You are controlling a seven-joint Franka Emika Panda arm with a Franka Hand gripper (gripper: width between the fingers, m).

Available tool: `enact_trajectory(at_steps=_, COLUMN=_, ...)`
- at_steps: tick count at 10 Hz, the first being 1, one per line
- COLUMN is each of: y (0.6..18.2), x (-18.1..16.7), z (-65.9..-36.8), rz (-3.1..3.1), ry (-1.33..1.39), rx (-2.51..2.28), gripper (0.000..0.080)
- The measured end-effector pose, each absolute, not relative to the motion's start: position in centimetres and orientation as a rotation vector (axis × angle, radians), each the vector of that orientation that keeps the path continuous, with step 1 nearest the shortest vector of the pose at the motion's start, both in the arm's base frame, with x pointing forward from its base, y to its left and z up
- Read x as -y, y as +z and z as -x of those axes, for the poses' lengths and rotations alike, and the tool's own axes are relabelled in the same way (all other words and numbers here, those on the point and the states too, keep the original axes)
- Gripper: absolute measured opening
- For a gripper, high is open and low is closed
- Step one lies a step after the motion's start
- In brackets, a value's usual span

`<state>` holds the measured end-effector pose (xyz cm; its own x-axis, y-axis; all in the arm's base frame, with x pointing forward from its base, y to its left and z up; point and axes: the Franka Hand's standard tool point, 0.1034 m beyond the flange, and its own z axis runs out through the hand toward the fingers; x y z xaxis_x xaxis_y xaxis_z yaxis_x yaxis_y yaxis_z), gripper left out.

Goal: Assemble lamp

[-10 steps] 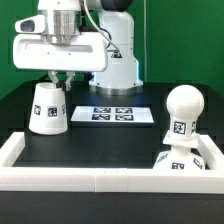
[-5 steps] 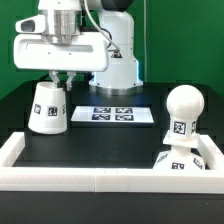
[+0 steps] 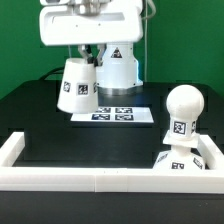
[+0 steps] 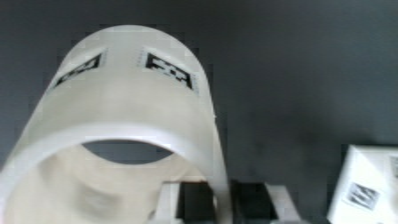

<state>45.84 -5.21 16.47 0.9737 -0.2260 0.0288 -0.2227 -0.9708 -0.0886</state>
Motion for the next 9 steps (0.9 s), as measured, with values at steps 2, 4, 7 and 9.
enact_trajectory(at_steps=2, y=18.7, x=3.4, z=-47.9, rz=3.008, ry=-0.060, rx=-0.439, gripper=0.0045)
enact_trajectory(at_steps=4, y=19.2, x=3.4, z=-48.4, rz=3.002, ry=-0.050, rx=-0.461, gripper=0.0045)
enact_trajectory(at_steps=7, y=19.0, x=3.4, z=-48.3, rz=3.003, ry=-0.044, rx=-0.463, gripper=0.0045)
enact_trajectory(at_steps=9, y=19.7, x=1.8, z=-49.4, rz=3.005, ry=-0.068, rx=-0.441, gripper=0.0045)
